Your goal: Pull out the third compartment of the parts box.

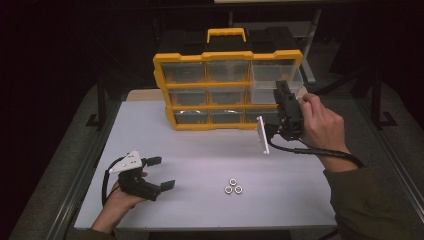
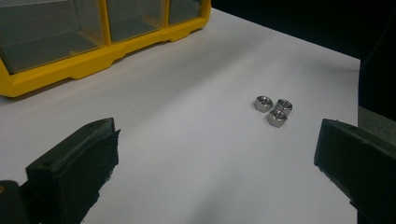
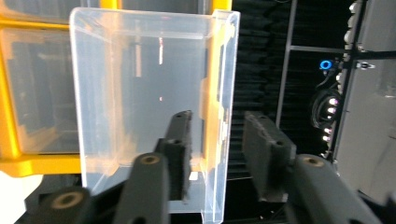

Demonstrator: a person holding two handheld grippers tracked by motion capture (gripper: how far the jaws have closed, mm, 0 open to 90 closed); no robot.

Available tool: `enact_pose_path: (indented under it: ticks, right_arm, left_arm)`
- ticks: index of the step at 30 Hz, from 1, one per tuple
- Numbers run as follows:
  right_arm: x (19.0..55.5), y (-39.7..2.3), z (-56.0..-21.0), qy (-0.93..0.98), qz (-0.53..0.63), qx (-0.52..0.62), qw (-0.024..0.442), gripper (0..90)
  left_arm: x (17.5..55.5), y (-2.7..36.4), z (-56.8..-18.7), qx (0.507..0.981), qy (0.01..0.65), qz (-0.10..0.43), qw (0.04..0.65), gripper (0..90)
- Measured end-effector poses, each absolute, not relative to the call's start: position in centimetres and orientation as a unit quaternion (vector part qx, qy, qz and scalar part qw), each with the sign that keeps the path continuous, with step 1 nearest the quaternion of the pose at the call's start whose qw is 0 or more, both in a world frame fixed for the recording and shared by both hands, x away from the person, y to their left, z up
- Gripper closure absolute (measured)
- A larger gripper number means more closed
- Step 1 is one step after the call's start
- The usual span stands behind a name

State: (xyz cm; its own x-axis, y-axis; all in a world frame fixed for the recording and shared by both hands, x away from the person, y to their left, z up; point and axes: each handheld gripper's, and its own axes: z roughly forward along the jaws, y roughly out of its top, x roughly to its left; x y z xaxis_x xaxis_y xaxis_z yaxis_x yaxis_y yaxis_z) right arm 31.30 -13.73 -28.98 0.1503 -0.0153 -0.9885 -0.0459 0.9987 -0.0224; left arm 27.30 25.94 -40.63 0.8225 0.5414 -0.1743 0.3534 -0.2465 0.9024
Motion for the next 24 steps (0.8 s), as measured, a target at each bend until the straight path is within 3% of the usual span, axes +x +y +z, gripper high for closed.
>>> enact_pose_path:
  ticks: [8, 24]
  right_arm:
    - [30.7, -13.8, -29.1, 0.636, 0.023, -0.014, 0.771, 42.9]
    - [29.7, -13.6, -30.3, 0.659, 0.025, 0.005, 0.752, 34.9]
  left_arm:
    - [27.3, 26.0, -40.7, 0.786, 0.284, 0.086, 0.542, 0.0]
    - [27.4, 26.1, -40.7, 0.786, 0.283, 0.086, 0.543, 0.0]
